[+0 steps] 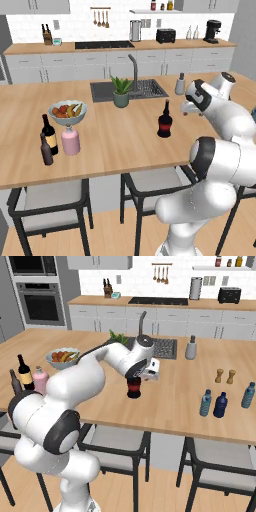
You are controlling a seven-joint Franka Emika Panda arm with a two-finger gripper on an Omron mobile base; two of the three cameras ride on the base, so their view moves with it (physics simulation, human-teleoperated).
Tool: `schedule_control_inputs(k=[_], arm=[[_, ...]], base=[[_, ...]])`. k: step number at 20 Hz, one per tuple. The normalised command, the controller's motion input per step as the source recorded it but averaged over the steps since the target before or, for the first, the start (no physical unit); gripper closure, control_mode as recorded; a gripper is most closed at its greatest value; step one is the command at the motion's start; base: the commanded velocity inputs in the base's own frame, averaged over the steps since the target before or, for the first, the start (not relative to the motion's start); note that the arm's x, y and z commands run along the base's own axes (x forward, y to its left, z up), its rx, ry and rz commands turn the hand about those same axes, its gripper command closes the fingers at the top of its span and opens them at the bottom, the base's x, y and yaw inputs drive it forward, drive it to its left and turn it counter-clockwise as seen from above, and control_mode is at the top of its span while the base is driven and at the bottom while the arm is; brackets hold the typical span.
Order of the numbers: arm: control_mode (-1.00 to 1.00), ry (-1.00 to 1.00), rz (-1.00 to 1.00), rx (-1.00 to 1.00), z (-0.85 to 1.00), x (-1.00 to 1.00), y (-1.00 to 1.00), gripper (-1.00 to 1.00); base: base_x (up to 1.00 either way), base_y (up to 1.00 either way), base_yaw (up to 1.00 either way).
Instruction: Move the plastic bottles in the middle to the plastics group, and the glass bottles in the middle to the glass group.
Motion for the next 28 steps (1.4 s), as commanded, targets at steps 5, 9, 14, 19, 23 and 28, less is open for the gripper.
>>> schedule_control_inputs(k=[5, 9, 14, 19, 23, 28], arm=[[-1.00, 0.04, 0.01, -0.10, 0.00, 0.25, 0.98, -1.00], [-1.00, 0.01, -0.07, -0.05, -0.16, 0.41, 0.61, -1.00], [-1.00, -0.05, -0.09, -0.02, -0.48, 0.54, 0.08, -1.00], [-1.00, -0.07, -0.19, -0.12, -0.07, 0.02, -0.02, -1.00], [-1.00, -0.01, -0.13, -0.09, 0.13, 0.00, -0.03, -1.00], [-1.00, 0.00, -0.02, 0.01, 0.01, 0.32, -0.36, -1.00]], base=[[0.00, 0.00, 0.00], [0.00, 0.00, 0.00], [0.00, 0.00, 0.00], [0.00, 0.00, 0.00], [0.00, 0.00, 0.00], [0.00, 0.00, 0.00]])
